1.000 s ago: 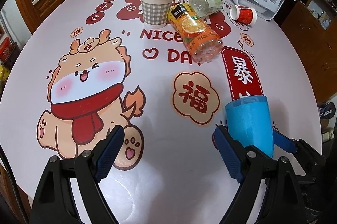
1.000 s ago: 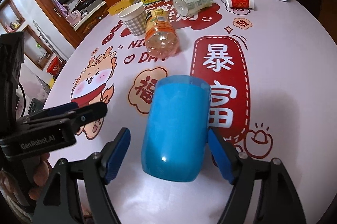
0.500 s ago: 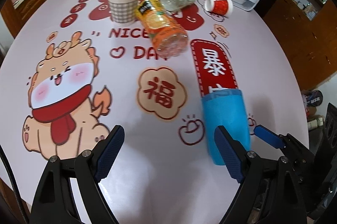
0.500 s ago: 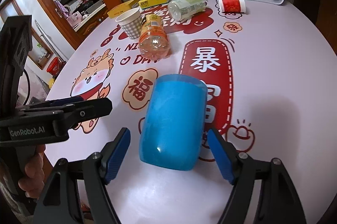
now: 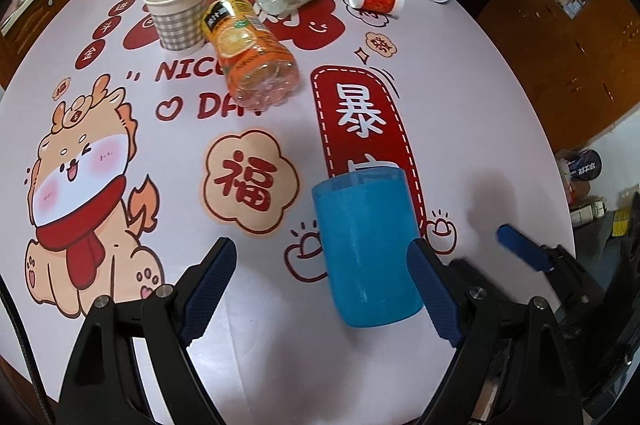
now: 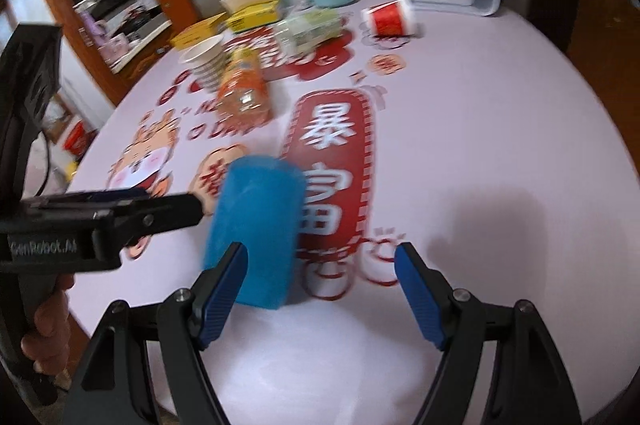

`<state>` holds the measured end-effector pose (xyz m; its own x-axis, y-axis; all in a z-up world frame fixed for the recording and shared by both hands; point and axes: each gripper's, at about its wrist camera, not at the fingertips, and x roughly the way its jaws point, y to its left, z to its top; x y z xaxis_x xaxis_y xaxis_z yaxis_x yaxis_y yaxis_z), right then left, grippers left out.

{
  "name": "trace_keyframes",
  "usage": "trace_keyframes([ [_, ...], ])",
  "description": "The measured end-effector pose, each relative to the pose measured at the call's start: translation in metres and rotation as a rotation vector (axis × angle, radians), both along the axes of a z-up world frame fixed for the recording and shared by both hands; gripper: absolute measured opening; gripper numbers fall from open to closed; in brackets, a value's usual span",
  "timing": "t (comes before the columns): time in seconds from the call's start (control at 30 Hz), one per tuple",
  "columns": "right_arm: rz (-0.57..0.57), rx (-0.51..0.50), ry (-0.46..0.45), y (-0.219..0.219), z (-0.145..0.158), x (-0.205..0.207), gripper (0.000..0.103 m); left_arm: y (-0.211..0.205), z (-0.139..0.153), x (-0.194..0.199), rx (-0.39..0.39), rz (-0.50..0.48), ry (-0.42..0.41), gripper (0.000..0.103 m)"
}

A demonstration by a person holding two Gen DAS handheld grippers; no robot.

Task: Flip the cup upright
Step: 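Rotate the right tool to turn the blue cup upright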

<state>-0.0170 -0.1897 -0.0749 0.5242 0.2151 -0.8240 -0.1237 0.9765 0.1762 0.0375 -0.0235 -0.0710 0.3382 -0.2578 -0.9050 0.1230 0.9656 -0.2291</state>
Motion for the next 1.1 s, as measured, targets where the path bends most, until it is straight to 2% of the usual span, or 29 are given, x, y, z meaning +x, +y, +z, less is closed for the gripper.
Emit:
trace_keyframes([
  [0.27, -0.124, -0.079, -0.076, -0.02, 0.017, -0.004, 0.076, -0.017, -0.011, 0.003, 0.015, -0.026, 0.021, 0.086],
  [0.47, -0.167, -0.024, -0.084, -0.031, 0.017, -0.004, 0.076, -0.03, -0.02, 0.007, 0.019, -0.036, 0.038, 0.086],
  [0.67, -0.204, -0.033, -0.083, -0.041, 0.011, -0.004, 0.076, -0.036, -0.028, 0.016, -0.033, -0.047, 0.078, 0.086],
  [0.9, -0.191, -0.004, -0.058, -0.048, 0.003, -0.004, 0.076, -0.041, -0.039, 0.033, -0.074, -0.067, 0.148, 0.086],
  [1.0, -0.194, 0.008, -0.048, -0.051, -0.001, -0.002, 0.076, -0.042, -0.042, 0.039, -0.077, -0.065, 0.175, 0.079],
  [1.07, -0.198, 0.02, -0.04, -0.054, -0.003, -0.002, 0.076, -0.043, -0.045, 0.043, -0.075, -0.067, 0.193, 0.07],
  [1.1, -0.201, 0.024, -0.038, -0.055, -0.004, -0.001, 0.076, -0.043, -0.046, 0.045, -0.082, -0.072, 0.203, 0.07],
])
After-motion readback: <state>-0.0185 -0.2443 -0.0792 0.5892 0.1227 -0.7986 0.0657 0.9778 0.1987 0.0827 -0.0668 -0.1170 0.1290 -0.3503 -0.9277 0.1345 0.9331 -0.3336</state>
